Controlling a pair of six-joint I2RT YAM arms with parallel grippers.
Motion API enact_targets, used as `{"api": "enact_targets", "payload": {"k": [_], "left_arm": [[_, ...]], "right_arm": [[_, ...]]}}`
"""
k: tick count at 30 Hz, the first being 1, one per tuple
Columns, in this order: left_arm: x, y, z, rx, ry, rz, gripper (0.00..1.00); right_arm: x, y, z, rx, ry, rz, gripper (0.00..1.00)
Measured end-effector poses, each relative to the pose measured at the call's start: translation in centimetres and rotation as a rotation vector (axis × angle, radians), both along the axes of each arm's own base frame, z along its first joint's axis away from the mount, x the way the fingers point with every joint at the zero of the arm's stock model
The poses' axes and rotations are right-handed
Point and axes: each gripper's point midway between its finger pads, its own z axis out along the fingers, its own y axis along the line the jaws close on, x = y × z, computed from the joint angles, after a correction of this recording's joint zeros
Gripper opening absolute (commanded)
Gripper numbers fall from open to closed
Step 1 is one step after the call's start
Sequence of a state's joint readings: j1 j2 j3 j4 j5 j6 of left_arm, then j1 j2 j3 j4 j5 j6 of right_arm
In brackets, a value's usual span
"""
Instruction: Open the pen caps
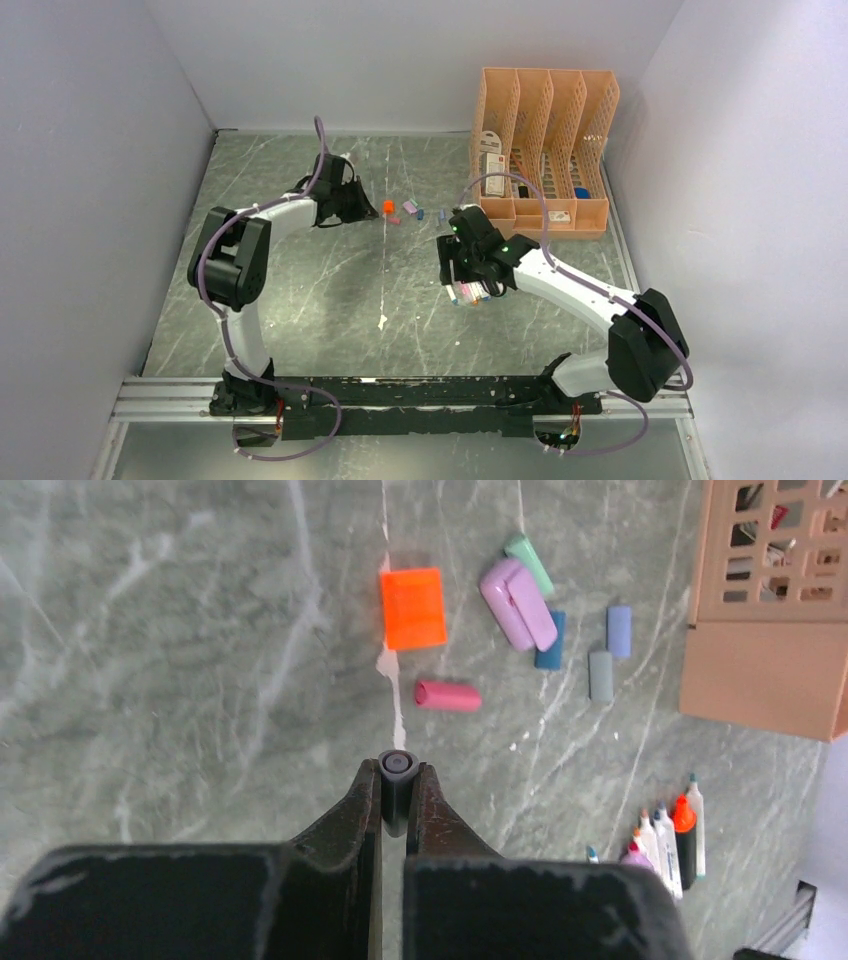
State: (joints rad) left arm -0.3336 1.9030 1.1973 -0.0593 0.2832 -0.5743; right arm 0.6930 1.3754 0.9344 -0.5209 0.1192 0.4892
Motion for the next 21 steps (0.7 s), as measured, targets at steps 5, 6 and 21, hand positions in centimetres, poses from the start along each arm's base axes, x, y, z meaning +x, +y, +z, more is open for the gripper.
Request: {"api": "enact_targets", "payload": {"k": [5,6,21], "left_arm": [[2.0,0.4,-0.2,0.043,-0.021,0.018,0.08],[2.4,0.4,-0.1,0.048,-0.027,0.020,0.09],[4.3,0.9,-2.1,0.142,0.019,0.022,0.15]], "right_arm": [[-0.9,-0.9,-0.5,0.006,0.010,-0.012,0.68],[-0.9,-1.0,-0.3,0.011,0.005,-0.013,0.68],[0.4,-2.6,0.4,0.085,-0.026,-0.051,0.69]]}}
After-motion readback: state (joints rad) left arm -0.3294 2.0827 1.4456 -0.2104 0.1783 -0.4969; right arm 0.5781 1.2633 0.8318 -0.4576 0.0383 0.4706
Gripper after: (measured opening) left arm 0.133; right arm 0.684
